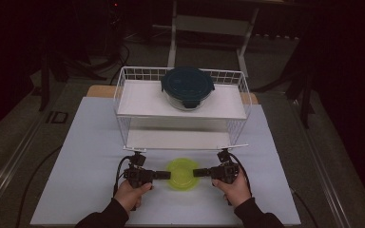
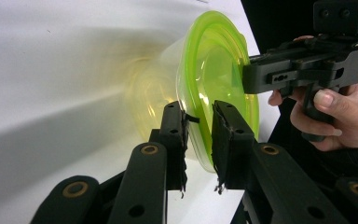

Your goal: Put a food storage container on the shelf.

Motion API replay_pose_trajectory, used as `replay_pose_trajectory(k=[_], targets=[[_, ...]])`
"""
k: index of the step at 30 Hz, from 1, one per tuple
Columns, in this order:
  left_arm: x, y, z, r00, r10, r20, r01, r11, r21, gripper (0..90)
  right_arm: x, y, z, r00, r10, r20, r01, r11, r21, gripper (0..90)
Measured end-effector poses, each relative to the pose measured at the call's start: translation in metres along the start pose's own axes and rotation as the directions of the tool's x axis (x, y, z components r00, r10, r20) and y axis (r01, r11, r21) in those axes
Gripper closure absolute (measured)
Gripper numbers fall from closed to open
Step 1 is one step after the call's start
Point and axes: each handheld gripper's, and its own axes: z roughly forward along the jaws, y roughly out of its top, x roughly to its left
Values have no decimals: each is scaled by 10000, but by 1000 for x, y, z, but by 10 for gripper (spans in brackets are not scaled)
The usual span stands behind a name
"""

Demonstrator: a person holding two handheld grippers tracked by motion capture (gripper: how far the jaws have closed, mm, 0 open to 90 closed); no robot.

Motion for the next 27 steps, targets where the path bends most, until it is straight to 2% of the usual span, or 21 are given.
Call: replay_pose_trajectory(k=[6,9,10,15,22,23,27], targets=[[-3,-2,-2,9998,18,195,-20,10000,94,780,3,-6,-4,10000,26,0,-26,9999,-106,784],[-6,-3,-6,9991,416,98,-417,9991,107,813,8,-9,-8,9997,-197,130,200,9993,-301,810],[-6,-3,-7,9992,386,110,-387,9991,143,813,11,-10,-8,9990,-368,244,376,9988,-329,811],[-12,-1,-11,9983,563,170,-563,9984,1,814,15,-10,-11,9984,-501,245,512,9977,-435,811],[-24,5,-22,9947,956,366,-954,9954,-79,815,30,-8,-22,9952,-917,338,939,9930,-712,810],[-30,8,-27,9927,1134,408,-1130,9935,-135,814,36,-8,-28,9942,-1024,315,1048,9908,-858,810],[-41,11,-35,9901,1334,436,-1324,9908,-266,815,48,-7,-36,9919,-1206,410,1243,9865,-1066,811]])
